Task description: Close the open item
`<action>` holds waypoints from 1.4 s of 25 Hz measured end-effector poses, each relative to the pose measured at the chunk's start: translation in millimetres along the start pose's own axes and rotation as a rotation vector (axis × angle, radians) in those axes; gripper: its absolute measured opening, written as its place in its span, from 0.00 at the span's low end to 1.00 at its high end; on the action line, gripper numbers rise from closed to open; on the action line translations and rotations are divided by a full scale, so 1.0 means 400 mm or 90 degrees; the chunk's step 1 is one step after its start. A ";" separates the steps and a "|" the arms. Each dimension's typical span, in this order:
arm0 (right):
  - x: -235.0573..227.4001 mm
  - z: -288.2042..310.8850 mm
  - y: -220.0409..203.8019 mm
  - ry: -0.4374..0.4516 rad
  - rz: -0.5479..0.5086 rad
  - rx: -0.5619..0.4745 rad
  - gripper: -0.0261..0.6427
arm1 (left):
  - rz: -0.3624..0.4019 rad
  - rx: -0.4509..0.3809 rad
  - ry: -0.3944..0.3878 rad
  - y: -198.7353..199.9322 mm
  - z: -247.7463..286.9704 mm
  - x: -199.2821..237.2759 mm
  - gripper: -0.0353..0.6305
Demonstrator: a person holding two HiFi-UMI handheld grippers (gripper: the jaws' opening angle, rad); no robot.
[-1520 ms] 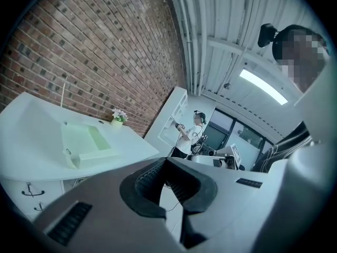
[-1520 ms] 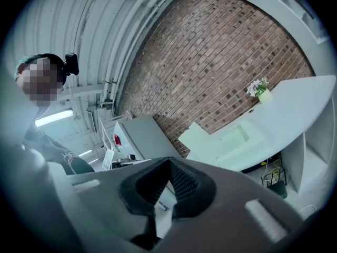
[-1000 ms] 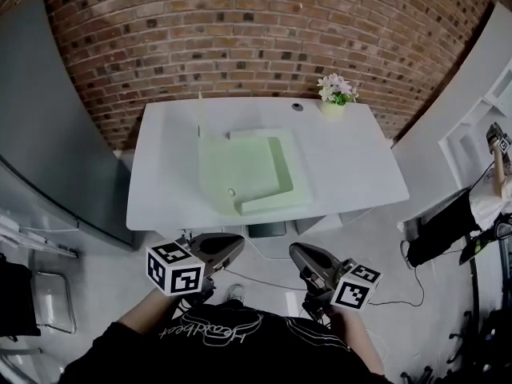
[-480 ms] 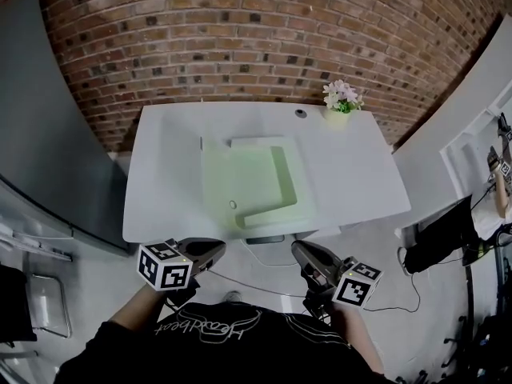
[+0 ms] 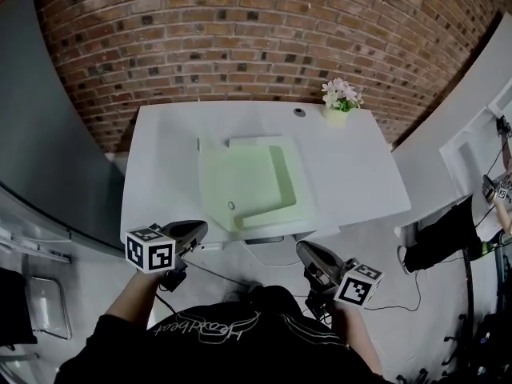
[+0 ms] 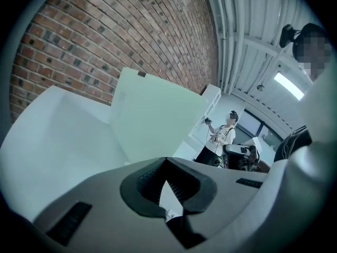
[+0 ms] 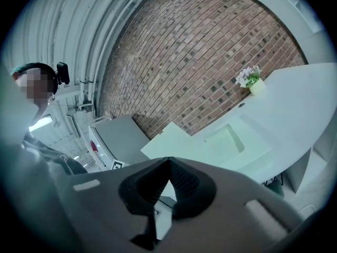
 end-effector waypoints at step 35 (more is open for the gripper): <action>-0.363 0.124 0.146 -0.082 0.044 0.041 0.04 | 0.018 -0.029 0.005 0.205 0.207 0.048 0.06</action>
Point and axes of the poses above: the fingertips, and each gripper's own axes: z forward along the fingers, x to its left, y out of its top, the point moved 10 cm from there along -z, backward along the fingers, and after that the axes turned 6 degrees about -x, right-handed, at the moved point
